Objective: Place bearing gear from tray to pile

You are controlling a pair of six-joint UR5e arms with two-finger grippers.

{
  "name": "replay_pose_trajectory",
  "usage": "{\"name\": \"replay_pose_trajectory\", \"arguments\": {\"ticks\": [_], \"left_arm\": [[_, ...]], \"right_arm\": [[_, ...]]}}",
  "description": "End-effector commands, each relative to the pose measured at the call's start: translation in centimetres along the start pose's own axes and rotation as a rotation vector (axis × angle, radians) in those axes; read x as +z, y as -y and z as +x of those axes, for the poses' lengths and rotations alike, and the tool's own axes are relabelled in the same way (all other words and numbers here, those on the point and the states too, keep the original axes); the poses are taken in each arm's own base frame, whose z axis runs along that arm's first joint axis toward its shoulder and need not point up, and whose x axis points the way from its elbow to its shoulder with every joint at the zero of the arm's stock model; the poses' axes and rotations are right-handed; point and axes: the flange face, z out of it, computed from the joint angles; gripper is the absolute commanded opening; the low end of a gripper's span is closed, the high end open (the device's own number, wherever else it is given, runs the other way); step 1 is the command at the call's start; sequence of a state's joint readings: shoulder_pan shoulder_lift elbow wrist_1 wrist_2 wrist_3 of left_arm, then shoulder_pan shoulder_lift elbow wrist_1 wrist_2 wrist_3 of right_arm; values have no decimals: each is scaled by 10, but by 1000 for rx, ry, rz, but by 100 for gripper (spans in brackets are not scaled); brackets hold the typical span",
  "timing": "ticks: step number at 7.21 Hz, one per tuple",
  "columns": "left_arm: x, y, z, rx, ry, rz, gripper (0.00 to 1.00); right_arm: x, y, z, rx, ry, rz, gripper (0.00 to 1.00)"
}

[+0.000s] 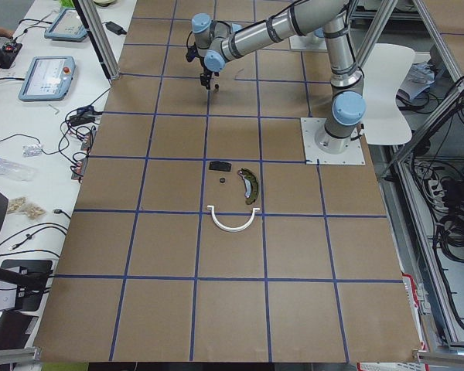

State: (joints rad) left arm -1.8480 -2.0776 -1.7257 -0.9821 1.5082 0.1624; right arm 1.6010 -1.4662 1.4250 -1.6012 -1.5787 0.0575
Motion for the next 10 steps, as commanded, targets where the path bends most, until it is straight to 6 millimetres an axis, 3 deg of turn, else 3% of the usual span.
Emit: {"name": "replay_pose_trajectory", "arguments": {"ticks": [1, 6, 7, 8, 9, 10], "left_arm": [[10, -2, 5, 15, -12, 9, 81], [12, -5, 12, 22, -18, 0, 63], [11, -5, 11, 22, -17, -2, 54], [12, -5, 11, 22, -16, -5, 35], [13, -6, 11, 26, -11, -12, 2], [12, -6, 11, 27, -9, -13, 0]], "right_arm": [[0, 0, -1, -4, 2, 2, 100], [0, 0, -1, -4, 4, 2, 100], [0, 0, -1, -4, 4, 2, 100], [0, 0, -1, -4, 4, 3, 100], [-1, -1, -1, -4, 4, 5, 100], [0, 0, -1, -4, 4, 3, 100]]}}
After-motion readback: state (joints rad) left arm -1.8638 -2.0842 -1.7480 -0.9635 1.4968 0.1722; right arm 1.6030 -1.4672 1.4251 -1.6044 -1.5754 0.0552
